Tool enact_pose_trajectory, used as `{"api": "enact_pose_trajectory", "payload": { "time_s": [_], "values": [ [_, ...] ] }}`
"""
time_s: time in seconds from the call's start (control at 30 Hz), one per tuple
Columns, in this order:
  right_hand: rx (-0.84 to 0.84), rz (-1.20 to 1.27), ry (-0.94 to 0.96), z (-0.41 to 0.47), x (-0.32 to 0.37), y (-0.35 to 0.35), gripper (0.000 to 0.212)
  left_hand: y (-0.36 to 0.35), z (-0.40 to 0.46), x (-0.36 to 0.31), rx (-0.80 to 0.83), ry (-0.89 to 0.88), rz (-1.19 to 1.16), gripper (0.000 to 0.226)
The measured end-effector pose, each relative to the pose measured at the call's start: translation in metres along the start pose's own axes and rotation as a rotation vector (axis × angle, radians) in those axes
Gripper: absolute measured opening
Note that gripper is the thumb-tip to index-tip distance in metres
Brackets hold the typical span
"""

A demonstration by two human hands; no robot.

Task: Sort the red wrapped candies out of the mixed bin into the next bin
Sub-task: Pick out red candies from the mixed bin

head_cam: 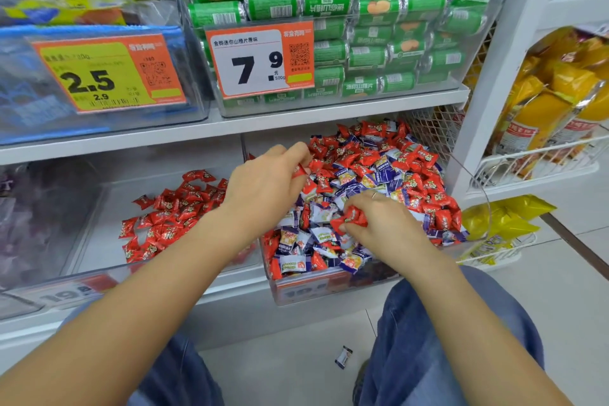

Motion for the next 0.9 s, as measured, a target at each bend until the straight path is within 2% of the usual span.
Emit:
{"api": "enact_pose_trajectory", "payload": {
  "time_s": [0.13, 0.23, 0.4, 0.47, 0.57, 0.63, 0.7, 0.73, 0.8, 0.9],
  "values": [
    [-0.255, 0.280, -0.071, 0.004, 0.003, 0.013, 0.027, 0.012, -0.015, 0.012, -0.083, 0.083, -0.130, 0.010],
    [-0.328, 0.411, -0.057, 0.004, 0.019, 0.026, 0.027, 0.019, -0.032, 0.032, -0.102, 0.226, -0.297, 0.010],
    [-0.180, 0.600, 0.042, 0.010, 0.091, 0.028, 0.018, 0.030, -0.065, 0.094, -0.121, 0.470, -0.320, 0.012],
    [-0.131, 0.542, 0.118, 0.024, 0.126, 0.018, 0.022, 0.034, -0.077, 0.126, -0.115, 0.596, -0.331, 0.013],
    [-0.006, 0.449, 0.192, 0.055, 0.171, -0.005, 0.024, 0.036, -0.092, 0.157, -0.106, 0.695, -0.365, 0.012],
    [0.174, 0.439, 0.193, 0.071, 0.190, -0.019, 0.035, 0.035, -0.099, 0.168, -0.087, 0.747, -0.407, 0.014],
    [0.318, 0.270, 0.241, 0.078, 0.196, -0.028, 0.061, 0.033, -0.103, 0.179, -0.050, 0.823, -0.548, 0.029],
    [0.330, 0.202, 0.269, 0.078, 0.196, -0.029, 0.065, 0.034, -0.105, 0.181, -0.026, 0.868, -0.649, 0.040],
    [0.268, 0.183, 0.316, 0.070, 0.190, -0.022, 0.055, 0.035, -0.109, 0.186, -0.013, 0.929, -0.786, 0.050],
    [0.157, 0.206, 0.339, 0.051, 0.161, -0.003, 0.033, 0.035, -0.108, 0.187, -0.055, 0.933, -0.759, 0.041]
  ]
}}
Point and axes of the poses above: each hand's wrist, its own z-axis towards the middle knuckle, its own y-axis out of the back of the hand, x = y × z, the point moved 1 cm from there along z, towards the middle knuckle, and after that the axes turned 2 degrees about -y, right-handed, at the moved point
